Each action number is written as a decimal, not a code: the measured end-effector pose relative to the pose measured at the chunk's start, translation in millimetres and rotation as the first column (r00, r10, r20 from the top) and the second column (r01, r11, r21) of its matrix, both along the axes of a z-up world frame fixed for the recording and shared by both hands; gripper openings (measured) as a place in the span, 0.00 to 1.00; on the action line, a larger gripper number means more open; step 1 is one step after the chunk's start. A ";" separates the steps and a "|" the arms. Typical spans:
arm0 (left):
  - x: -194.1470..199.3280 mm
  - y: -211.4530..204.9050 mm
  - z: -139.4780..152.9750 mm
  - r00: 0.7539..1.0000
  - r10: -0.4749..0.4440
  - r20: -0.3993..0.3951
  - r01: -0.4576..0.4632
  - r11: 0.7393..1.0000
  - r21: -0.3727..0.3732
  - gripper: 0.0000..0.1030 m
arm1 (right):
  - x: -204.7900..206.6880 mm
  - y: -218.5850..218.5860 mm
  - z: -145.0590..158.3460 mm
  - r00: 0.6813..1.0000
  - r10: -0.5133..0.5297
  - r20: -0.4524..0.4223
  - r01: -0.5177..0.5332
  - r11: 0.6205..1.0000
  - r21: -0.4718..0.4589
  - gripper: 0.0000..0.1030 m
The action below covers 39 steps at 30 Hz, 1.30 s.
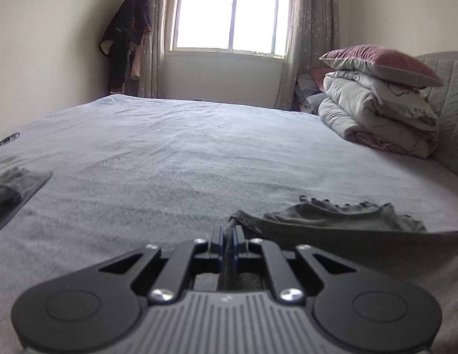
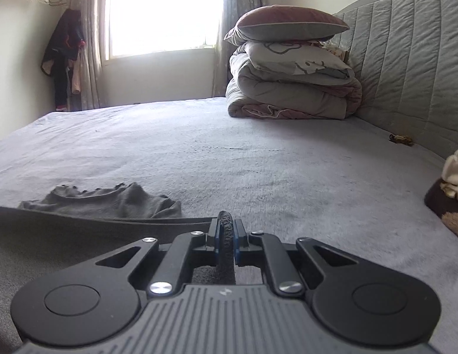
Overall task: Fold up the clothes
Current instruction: 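Lift the hem with both grippers and fold it toward the collar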
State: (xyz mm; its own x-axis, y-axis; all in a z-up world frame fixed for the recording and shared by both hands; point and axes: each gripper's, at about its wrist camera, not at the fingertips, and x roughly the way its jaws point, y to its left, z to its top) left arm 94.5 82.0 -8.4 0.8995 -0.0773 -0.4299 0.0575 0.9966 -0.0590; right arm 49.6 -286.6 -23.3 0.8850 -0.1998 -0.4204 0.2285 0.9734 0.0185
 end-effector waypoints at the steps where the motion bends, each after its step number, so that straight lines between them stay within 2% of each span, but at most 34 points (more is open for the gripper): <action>1: 5.5 -1.6 -0.9 1.000 0.001 0.001 -0.001 1.000 0.012 0.06 | 7.2 -0.2 -1.0 1.000 -0.001 0.000 0.001 1.000 -0.009 0.09; 4: 23.1 -6.5 -2.7 1.000 0.001 0.007 -0.002 0.999 0.046 0.06 | 28.6 1.8 -1.5 1.000 -0.005 -0.001 0.005 0.999 -0.032 0.09; 9: 54.3 -11.0 -2.3 1.000 0.000 0.011 -0.001 0.998 0.064 0.06 | 59.0 2.6 2.1 1.000 -0.013 0.010 0.013 0.998 -0.059 0.09; 21: 112.8 -17.5 -10.9 0.999 0.030 -0.030 -0.029 0.998 0.053 0.06 | 114.1 0.3 1.6 1.000 -0.004 -0.008 0.003 0.995 -0.096 0.09; 28: 136.7 -16.3 -19.0 0.993 0.028 -0.114 -0.024 0.999 0.032 0.06 | 138.8 -0.6 -6.3 0.995 0.006 -0.096 -0.015 0.995 -0.094 0.09; 32: 148.4 -19.0 -26.1 0.984 0.022 -0.178 -0.014 0.999 0.044 0.06 | 152.4 -1.6 -11.4 0.988 0.013 -0.151 -0.026 0.996 -0.087 0.09; 37: 154.8 -20.5 -24.4 0.976 -0.002 -0.216 0.016 0.998 0.066 0.07 | 162.4 -2.3 -16.9 0.972 0.038 -0.231 -0.055 0.996 -0.069 0.09; 39: 155.7 -18.3 -20.8 0.974 -0.018 -0.228 0.032 0.998 0.058 0.12 | 161.9 -0.4 -14.0 0.968 0.051 -0.245 -0.072 0.994 -0.080 0.10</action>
